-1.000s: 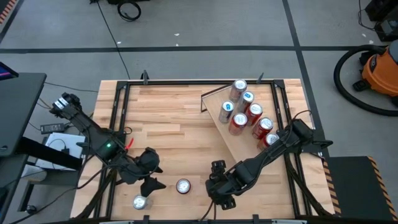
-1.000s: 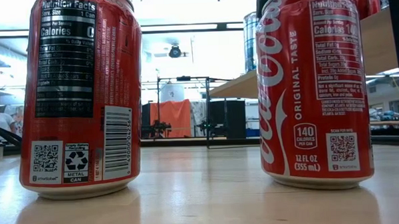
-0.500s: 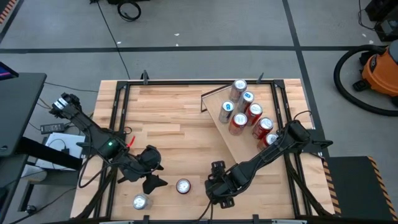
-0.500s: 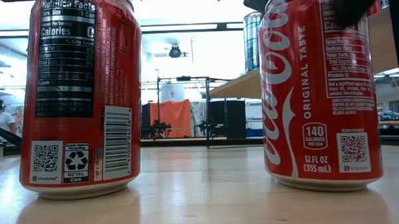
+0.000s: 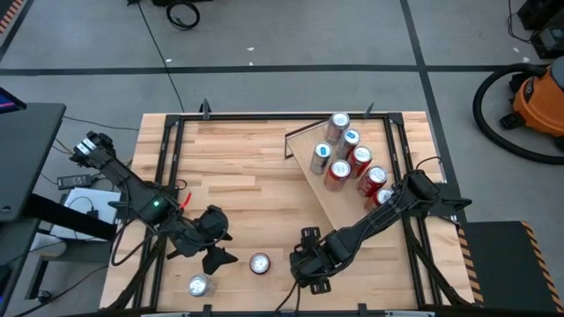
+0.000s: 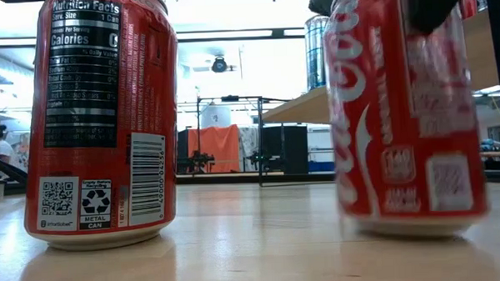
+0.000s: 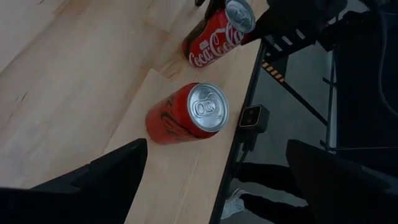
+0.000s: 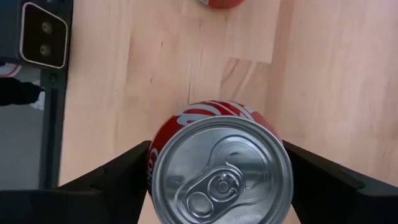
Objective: Place canned beverage on shelf
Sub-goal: Put the right red soda can on the shelf aligned with the other red soda can
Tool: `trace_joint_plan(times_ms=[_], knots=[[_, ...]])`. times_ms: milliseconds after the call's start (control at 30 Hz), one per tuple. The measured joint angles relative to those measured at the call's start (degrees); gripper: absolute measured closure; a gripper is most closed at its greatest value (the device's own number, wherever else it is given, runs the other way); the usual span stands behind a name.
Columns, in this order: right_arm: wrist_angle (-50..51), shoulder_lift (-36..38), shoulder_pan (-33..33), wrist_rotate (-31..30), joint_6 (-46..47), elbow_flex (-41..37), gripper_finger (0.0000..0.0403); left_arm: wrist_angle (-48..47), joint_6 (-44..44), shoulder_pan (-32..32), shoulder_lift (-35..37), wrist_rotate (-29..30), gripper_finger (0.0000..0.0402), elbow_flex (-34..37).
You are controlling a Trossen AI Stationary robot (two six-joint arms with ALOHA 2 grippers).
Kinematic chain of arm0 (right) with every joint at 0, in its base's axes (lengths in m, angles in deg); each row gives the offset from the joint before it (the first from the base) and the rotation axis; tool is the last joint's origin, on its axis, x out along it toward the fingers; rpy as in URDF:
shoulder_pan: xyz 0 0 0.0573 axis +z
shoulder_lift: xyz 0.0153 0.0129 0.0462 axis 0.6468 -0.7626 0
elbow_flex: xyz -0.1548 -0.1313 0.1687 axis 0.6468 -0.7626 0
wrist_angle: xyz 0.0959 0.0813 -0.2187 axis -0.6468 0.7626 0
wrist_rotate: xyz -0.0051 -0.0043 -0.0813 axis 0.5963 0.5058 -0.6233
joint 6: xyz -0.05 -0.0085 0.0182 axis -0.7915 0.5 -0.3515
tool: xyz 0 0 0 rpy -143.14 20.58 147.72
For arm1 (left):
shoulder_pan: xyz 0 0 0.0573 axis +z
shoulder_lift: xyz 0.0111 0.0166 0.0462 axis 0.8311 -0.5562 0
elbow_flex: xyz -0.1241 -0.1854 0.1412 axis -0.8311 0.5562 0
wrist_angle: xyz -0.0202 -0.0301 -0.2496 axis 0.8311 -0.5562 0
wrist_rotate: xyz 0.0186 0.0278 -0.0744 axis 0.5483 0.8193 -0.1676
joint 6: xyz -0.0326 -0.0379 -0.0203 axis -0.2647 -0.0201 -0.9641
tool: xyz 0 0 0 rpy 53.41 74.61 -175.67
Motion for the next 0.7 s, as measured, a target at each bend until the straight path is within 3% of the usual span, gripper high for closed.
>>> trace_joint_plan(times_ms=[467, 700], knots=[[24.63, 0.72, -4.92, 0.93, 17.10, 16.44, 0.0078, -0.07, 0.24, 0.00, 0.00, -0.02, 0.0006, 0.00], [28.26, 2.57, -5.79, -0.61, 19.35, 23.56, 0.0078, -0.04, 0.42, -0.01, 0.00, -0.01, 0.0006, 0.00]])
